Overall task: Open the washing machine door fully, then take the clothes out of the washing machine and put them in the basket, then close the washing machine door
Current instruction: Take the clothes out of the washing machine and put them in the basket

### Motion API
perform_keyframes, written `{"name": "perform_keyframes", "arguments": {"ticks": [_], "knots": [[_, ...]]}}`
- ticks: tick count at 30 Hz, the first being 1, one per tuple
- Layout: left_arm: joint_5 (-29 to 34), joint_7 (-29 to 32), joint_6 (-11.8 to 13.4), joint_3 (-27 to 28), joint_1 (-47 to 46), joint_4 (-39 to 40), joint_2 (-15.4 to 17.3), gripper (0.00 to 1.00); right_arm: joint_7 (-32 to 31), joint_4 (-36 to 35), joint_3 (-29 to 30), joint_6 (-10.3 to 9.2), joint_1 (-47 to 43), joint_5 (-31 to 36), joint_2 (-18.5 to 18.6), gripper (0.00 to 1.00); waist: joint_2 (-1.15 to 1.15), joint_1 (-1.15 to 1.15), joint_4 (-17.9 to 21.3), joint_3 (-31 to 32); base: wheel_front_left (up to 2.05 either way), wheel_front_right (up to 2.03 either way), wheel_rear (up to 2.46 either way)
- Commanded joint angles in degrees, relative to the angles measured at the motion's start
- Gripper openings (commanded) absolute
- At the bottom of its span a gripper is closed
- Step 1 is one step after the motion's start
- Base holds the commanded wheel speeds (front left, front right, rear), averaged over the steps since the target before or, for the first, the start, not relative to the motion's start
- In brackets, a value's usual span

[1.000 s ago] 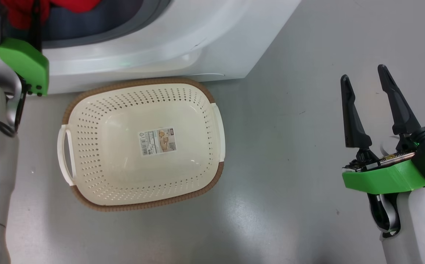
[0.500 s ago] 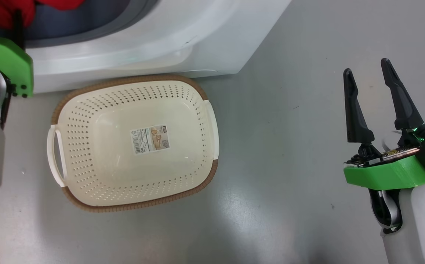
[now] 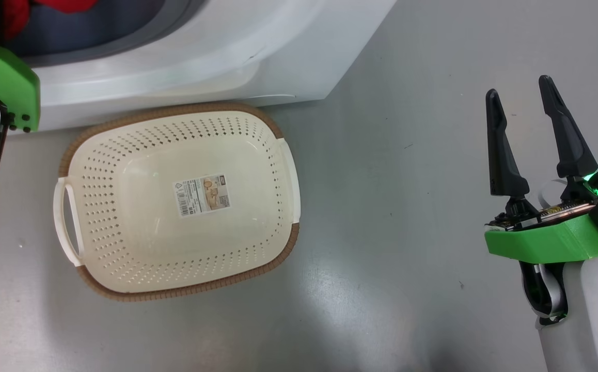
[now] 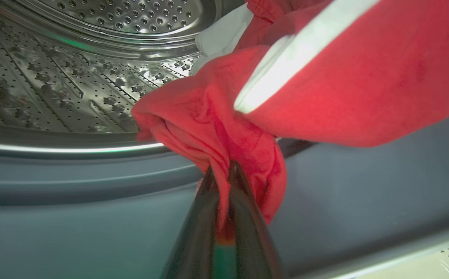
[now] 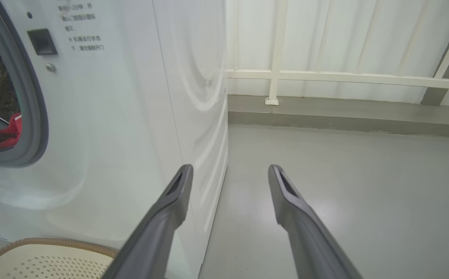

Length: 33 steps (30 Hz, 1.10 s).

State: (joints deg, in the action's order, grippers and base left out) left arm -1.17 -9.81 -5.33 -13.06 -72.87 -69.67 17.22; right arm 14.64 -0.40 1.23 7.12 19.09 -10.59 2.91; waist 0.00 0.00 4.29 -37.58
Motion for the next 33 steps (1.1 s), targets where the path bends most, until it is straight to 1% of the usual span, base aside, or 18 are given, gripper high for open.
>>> {"name": "perform_keyframes", "arguments": {"ticks": [1,9,15,24,33], "knots": [[-0.30,-0.85,0.33,0.40,-0.34,0.36,3.24,0.00,0.36,-1.22,-1.15,0.36,-0.02,-0.49,-0.03,1.00,0.00,0.00,-0.03,0.09,0.00,0.00,0.00],[-1.72,-4.15,1.79,0.84,-0.06,2.17,2.99,0.00,0.36,-1.04,-0.91,0.36,-0.06,-0.34,-0.03,1.00,0.00,0.00,-0.46,0.81,0.00,0.00,0.00],[-4.31,-5.09,1.93,2.60,1.58,6.05,2.76,0.00,0.36,-0.86,-0.71,0.36,-0.13,0.03,-0.03,1.00,0.00,0.00,-1.07,1.62,0.00,0.00,0.00],[-9.49,-5.18,1.13,7.19,8.68,17.87,1.72,0.00,0.36,-0.95,0.02,0.36,-0.92,1.23,-0.03,1.00,0.00,0.00,-2.08,3.64,0.00,0.00,0.00],[-11.52,-5.19,0.08,10.17,16.20,30.02,1.05,0.00,0.36,-0.92,0.15,0.36,-1.59,2.41,-0.03,1.00,0.00,0.00,-3.04,5.43,0.00,0.00,0.00]]}}
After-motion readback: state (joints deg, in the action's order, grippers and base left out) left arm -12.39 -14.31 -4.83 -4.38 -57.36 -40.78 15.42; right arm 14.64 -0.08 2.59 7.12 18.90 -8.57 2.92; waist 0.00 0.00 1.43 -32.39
